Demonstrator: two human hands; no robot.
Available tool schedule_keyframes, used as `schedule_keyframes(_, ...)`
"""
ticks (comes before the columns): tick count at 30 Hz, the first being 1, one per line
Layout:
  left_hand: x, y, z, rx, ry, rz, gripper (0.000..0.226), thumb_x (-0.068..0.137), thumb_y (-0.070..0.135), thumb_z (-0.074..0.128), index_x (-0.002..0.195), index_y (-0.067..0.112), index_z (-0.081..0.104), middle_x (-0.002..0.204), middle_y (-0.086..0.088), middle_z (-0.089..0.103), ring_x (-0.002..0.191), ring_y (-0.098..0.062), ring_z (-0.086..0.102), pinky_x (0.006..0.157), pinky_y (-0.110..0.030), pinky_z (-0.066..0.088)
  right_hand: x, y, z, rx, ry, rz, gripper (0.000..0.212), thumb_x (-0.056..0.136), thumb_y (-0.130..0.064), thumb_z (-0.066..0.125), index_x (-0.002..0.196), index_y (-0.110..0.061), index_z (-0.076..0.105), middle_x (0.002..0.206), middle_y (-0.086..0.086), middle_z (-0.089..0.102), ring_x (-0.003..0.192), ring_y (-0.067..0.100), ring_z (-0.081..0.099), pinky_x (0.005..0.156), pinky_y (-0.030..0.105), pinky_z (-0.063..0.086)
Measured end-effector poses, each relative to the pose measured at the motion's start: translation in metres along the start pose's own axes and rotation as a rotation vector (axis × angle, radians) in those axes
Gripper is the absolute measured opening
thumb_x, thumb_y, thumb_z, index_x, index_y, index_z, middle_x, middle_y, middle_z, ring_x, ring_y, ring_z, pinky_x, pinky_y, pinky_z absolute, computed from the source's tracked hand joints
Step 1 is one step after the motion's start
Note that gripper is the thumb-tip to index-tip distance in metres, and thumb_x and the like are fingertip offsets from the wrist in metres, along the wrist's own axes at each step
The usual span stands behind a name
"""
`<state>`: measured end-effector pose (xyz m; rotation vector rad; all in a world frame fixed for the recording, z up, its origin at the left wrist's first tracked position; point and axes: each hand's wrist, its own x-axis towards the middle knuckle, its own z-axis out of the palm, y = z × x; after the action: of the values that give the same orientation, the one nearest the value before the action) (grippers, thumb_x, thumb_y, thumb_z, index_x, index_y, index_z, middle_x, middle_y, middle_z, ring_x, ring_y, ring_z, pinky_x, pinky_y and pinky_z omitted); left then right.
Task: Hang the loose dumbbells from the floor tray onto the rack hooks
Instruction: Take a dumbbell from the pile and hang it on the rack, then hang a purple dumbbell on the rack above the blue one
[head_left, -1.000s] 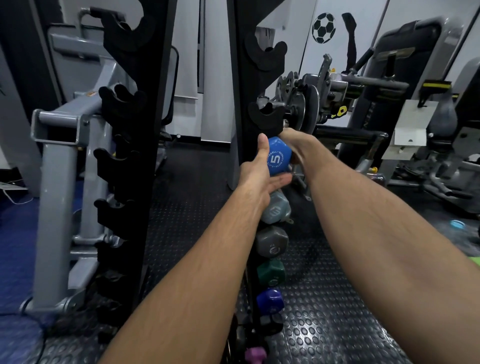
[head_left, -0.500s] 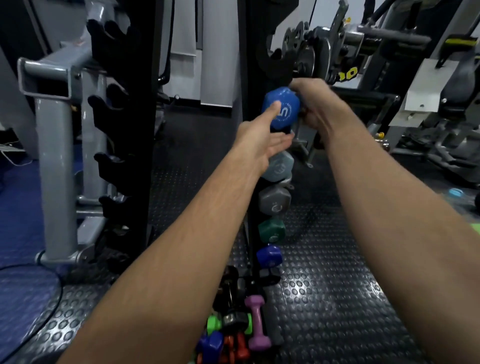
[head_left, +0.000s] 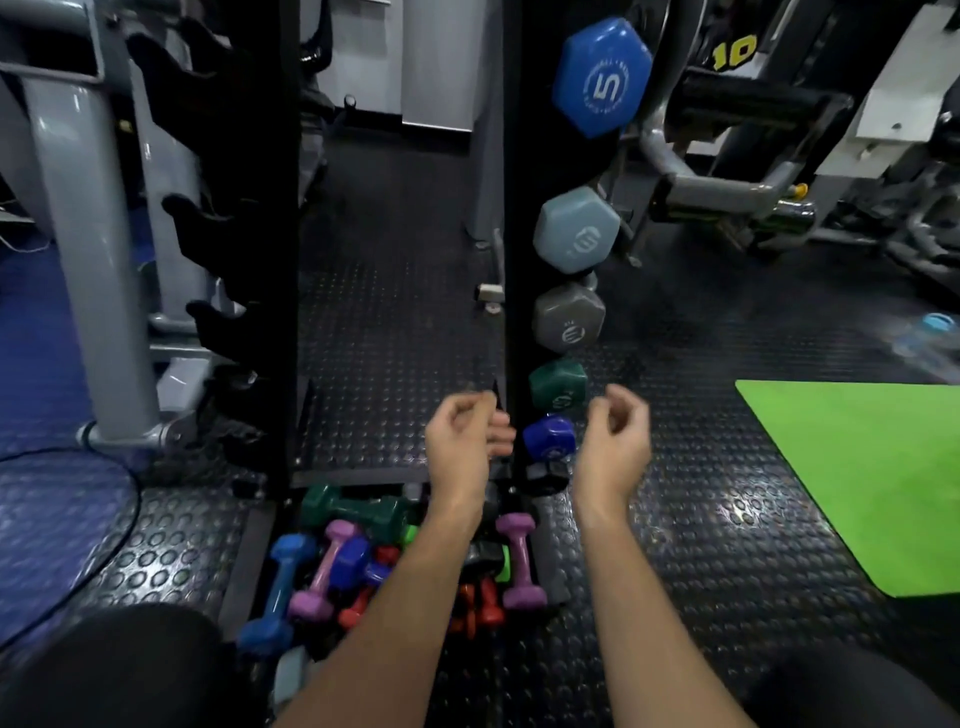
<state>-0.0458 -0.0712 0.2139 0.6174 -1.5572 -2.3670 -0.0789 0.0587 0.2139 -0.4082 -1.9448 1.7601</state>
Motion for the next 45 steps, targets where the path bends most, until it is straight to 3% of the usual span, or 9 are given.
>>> schedule_keyframes(4, 0.001, -0.102, -0.030, 0.080, 0.084, -0.279, 0.014, 0.099, 0.012, 0.064, 0.100, -0.002, 0.061, 0.071, -0.014, 0.066, 0.051, -0.018, 0.060, 0.043, -0.026, 0.050, -0.018, 0.099, -0.004, -0.248, -0.223, 0.256, 0.019, 0.095, -0.009, 0.066, 0.095, -0.028, 0.064, 0.088, -0.009, 0.068, 0.092, 0.022, 0.068, 0.085, 0.034, 0.054)
schedule_keyframes(9, -0.007, -0.195, -0.041, 0.110, 0.151, -0.503, 0.011, 0.097, 0.007, 0.063, 0.087, 0.004, 0.061, 0.057, -0.008, 0.064, 0.043, -0.016, 0.057, 0.038, -0.022, 0.042, -0.013, 0.188, -0.002, -0.607, -0.490, 0.394, 0.017, 0.092, -0.020, 0.073, 0.108, -0.022, 0.070, 0.102, 0.001, 0.074, 0.089, 0.020, 0.066, 0.072, 0.026, 0.045)
schedule_keyframes(16, -0.019, -0.277, -0.039, 0.237, 0.171, -0.803, 0.013, 0.076, 0.021, 0.074, 0.077, 0.010, 0.069, 0.054, -0.003, 0.061, 0.050, -0.018, 0.053, 0.056, -0.029, 0.050, -0.011, 0.275, -0.007, -0.852, -0.672, 0.392, 0.030, 0.090, -0.033, 0.074, 0.111, -0.019, 0.058, 0.096, 0.002, 0.067, 0.090, 0.023, 0.065, 0.083, 0.035, 0.055)
schedule_keyframes(19, -0.022, -0.269, -0.035, 0.225, 0.210, -0.815, 0.022, 0.057, 0.023, 0.080, 0.070, 0.009, 0.071, 0.048, -0.001, 0.061, 0.053, -0.019, 0.058, 0.064, -0.031, 0.052, -0.012, 0.287, -0.009, -0.738, -0.683, 0.381, 0.038, 0.090, -0.016, 0.072, 0.116, -0.024, 0.045, 0.100, 0.002, 0.068, 0.086, 0.022, 0.067, 0.083, 0.038, 0.056)
schedule_keyframes(22, -0.017, -0.259, -0.028, 0.173, 0.231, -0.851, 0.009, 0.077, -0.003, 0.075, 0.071, 0.000, 0.068, 0.037, 0.002, 0.057, 0.041, -0.014, 0.058, 0.050, -0.025, 0.047, -0.008, 0.297, -0.007, -0.716, -0.757, 0.324, 0.062, 0.087, -0.018, 0.072, 0.136, -0.039, 0.041, 0.105, -0.005, 0.074, 0.089, 0.015, 0.072, 0.084, 0.035, 0.058)
schedule_keyframes(27, -0.001, -0.258, -0.022, 0.236, 0.247, -0.850, 0.016, 0.090, 0.010, 0.070, 0.078, 0.002, 0.064, 0.036, 0.003, 0.057, 0.041, -0.018, 0.058, 0.067, -0.033, 0.055, -0.001, 0.296, 0.001, -0.826, -0.824, 0.246, 0.057, 0.090, -0.015, 0.065, 0.139, -0.037, 0.048, 0.095, 0.001, 0.074, 0.085, 0.022, 0.070, 0.078, 0.029, 0.053)
schedule_keyframes(34, 0.008, -0.266, -0.018, 0.210, 0.233, -0.892, 0.022, 0.089, -0.007, 0.064, 0.070, 0.002, 0.058, 0.030, 0.001, 0.052, 0.023, -0.009, 0.051, 0.026, -0.018, 0.037, -0.002, 0.305, -0.005, -0.805, -0.827, 0.170, 0.053, 0.088, -0.013, 0.064, 0.129, -0.038, 0.043, 0.087, -0.002, 0.073, 0.078, 0.020, 0.071, 0.077, 0.041, 0.057)
schedule_keyframes(39, 0.010, -0.274, -0.020, 0.217, 0.267, -0.914, 0.007, 0.084, -0.003, 0.069, 0.079, 0.000, 0.066, 0.064, -0.014, 0.070, 0.061, -0.027, 0.065, 0.069, -0.039, 0.060, -0.009, 0.296, -0.010, -0.721, -0.817, 0.126, 0.050, 0.091, -0.011, 0.067, 0.130, -0.031, 0.045, 0.090, -0.008, 0.072, 0.078, 0.012, 0.069, 0.074, 0.032, 0.049)
schedule_keyframes(45, 0.007, -0.275, -0.014, 0.159, 0.263, -0.900, 0.012, 0.087, -0.012, 0.058, 0.084, -0.004, 0.066, 0.053, -0.012, 0.063, 0.042, -0.021, 0.059, 0.048, -0.032, 0.054, -0.010, 0.278, -0.013, -0.726, -0.831, 0.134, 0.062, 0.083, -0.010, 0.064, 0.131, -0.040, 0.040, 0.093, -0.009, 0.071, 0.085, 0.019, 0.069, 0.081, 0.039, 0.054)
